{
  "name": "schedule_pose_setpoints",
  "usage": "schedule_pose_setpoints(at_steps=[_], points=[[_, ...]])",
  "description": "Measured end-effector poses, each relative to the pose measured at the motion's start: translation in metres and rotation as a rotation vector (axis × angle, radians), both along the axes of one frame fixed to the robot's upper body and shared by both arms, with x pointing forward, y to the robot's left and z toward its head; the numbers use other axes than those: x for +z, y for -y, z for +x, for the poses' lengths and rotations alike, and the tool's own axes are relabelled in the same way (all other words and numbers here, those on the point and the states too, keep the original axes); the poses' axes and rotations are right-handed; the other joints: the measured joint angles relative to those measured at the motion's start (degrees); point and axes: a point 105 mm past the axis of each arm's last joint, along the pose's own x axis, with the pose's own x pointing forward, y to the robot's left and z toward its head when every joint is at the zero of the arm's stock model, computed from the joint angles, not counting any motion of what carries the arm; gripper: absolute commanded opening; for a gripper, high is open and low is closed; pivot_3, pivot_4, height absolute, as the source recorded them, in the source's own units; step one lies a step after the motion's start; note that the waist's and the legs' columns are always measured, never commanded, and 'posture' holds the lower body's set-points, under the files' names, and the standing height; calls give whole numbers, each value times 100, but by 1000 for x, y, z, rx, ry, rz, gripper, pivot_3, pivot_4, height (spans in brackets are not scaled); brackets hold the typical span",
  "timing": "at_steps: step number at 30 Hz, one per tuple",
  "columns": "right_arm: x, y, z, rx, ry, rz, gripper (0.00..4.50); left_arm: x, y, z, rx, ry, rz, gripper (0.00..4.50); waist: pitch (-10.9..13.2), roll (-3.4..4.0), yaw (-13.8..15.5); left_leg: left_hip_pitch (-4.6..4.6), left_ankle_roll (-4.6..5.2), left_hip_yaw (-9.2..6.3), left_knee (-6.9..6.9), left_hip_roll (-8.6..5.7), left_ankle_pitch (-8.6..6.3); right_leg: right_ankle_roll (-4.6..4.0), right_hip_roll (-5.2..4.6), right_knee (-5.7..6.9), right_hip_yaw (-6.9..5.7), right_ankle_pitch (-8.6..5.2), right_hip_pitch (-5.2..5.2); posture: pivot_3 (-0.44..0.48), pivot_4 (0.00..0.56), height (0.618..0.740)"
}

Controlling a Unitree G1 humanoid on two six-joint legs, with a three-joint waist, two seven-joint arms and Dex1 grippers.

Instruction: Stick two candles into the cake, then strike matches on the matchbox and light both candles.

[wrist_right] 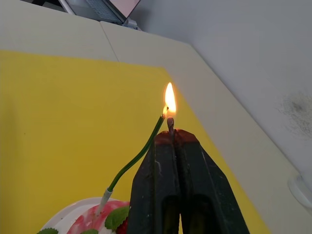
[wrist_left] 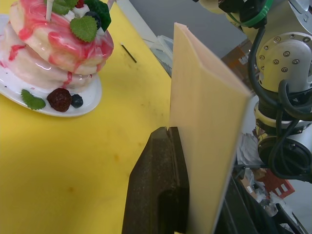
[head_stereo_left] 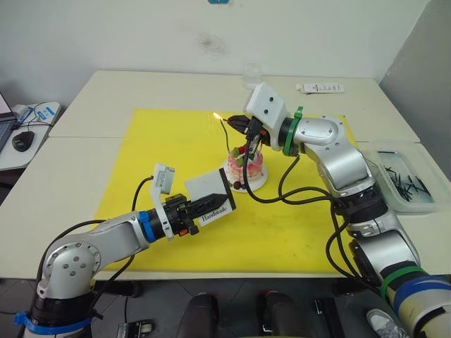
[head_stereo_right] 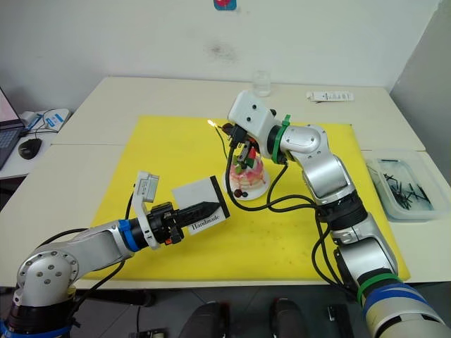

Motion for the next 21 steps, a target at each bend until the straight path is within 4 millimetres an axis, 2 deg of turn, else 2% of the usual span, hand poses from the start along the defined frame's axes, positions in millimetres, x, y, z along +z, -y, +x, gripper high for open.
schedule_pose_setpoints(at_steps=[11, 21], points=[[-1, 3, 1, -11, 3, -8, 8, 0, 0, 0, -1, 0, 0, 0, 0, 0, 0, 0, 0, 0, 0, 0, 0, 0, 0, 0, 0, 0, 0, 0, 150, 740], [-6, 16, 1, -40, -4, -19, 8, 1, 4, 1, -15, 6, 0, 0, 0, 0, 4, -1, 0, 0, -1, 0, 0, 2, 0, -2, 1, -2, 0, 0, 150, 740]])
